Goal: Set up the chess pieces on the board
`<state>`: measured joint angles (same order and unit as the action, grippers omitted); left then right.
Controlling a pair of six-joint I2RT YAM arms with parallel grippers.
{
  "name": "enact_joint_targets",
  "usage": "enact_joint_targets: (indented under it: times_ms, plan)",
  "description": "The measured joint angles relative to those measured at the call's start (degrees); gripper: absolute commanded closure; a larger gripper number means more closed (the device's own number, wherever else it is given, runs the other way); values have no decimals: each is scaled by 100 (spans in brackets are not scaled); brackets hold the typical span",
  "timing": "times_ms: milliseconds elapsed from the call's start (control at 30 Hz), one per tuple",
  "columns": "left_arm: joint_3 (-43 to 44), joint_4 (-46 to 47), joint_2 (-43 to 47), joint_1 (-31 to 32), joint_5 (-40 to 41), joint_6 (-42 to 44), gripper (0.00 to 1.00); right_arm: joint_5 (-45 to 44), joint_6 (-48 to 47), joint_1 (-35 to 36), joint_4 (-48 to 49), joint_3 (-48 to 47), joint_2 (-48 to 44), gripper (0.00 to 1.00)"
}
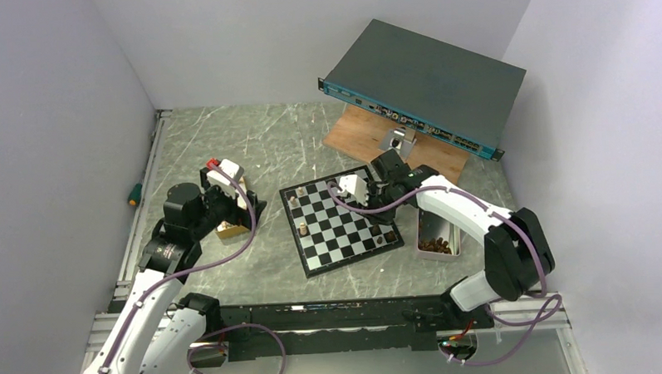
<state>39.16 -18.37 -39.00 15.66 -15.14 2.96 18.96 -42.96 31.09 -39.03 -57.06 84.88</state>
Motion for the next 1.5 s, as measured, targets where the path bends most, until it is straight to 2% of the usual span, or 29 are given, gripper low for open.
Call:
enact_joint_targets:
  times_ms: [200,433,667,800,1067,1233,1500]
  plan:
    - [0,2,-24,-13,-2,2,1,516,-118,-42,-308,-125,-328,68]
    - [0,4,-66,-35,-76,-4,1,1775,-531,-140,-1152,-715,-621,67]
    - [0,0,-254,-87,-98,-116,1,2782,-697,-748,-1537,-848,-992,65]
    - [0,2,-323,-114,-42,-385,1,3062,-654,-1047,-1517,-741,-1298,60]
    - [0,39,-590,-114,-42,-1075,1,3130,-481,-1405,-1314,-330,-1978,56]
    - [0,-42,-933,-114,-17,-1469,1,3134,-481,-1443,-1279,-330,-2039,55]
    - [0,-245,-962,-120,330,-1727,1,3134,-483,-1473,-1263,-315,-2153,54]
